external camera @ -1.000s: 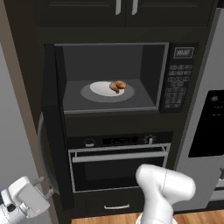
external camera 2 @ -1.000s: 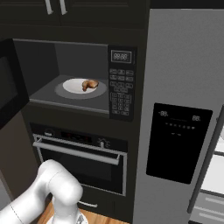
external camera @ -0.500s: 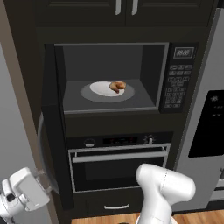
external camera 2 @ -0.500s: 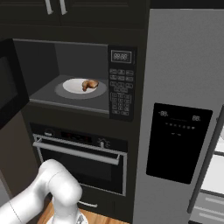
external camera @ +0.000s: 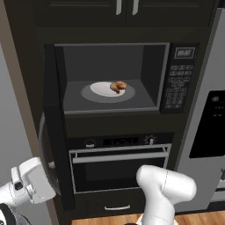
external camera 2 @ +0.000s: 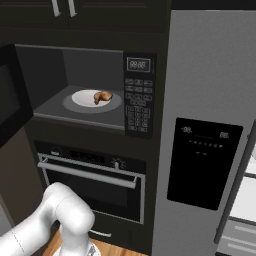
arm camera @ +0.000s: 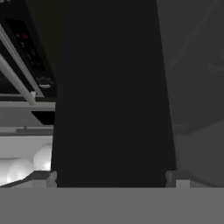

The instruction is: Transport the chicken drumstick from the fridge to the microwave and turn on the microwave.

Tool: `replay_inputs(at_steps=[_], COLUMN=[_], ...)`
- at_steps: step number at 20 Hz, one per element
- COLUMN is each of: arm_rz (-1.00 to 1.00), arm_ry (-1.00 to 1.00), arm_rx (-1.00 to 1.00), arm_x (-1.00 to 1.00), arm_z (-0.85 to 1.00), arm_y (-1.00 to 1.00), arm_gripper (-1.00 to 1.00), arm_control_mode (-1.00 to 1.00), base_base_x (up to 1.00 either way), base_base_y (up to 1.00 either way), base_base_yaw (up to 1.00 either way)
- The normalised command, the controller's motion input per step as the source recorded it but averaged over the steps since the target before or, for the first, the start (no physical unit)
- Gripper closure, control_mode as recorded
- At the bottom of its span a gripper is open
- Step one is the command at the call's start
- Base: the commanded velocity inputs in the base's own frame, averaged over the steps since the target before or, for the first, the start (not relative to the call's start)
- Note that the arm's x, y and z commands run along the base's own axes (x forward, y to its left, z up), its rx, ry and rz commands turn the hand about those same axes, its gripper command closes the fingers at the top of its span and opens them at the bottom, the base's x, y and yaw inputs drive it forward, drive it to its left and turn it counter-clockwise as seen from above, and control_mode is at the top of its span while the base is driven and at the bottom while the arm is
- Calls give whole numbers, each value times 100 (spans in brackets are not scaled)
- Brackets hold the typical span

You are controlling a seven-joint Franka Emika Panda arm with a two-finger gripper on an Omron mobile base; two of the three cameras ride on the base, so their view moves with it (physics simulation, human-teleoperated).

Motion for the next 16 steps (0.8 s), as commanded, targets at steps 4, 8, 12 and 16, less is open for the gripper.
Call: replay_inputs(at_steps=[4,8,12,16], arm_rz=[0,0,0,0], arm_ry=[0,0,0,0], arm_rx=[3,3,4,7], arm_x=[0,0,0,0], arm_z=[2,13,15,24], arm_y=[-52,-55,-61,-74], arm_gripper=[-100,-100,-100,-100], arm_control_mode=[-100,-100,-100,-100], base_base_x=[0,0,0,0], base_base_y=[0,0,0,0], base_base_yaw=[0,0,0,0])
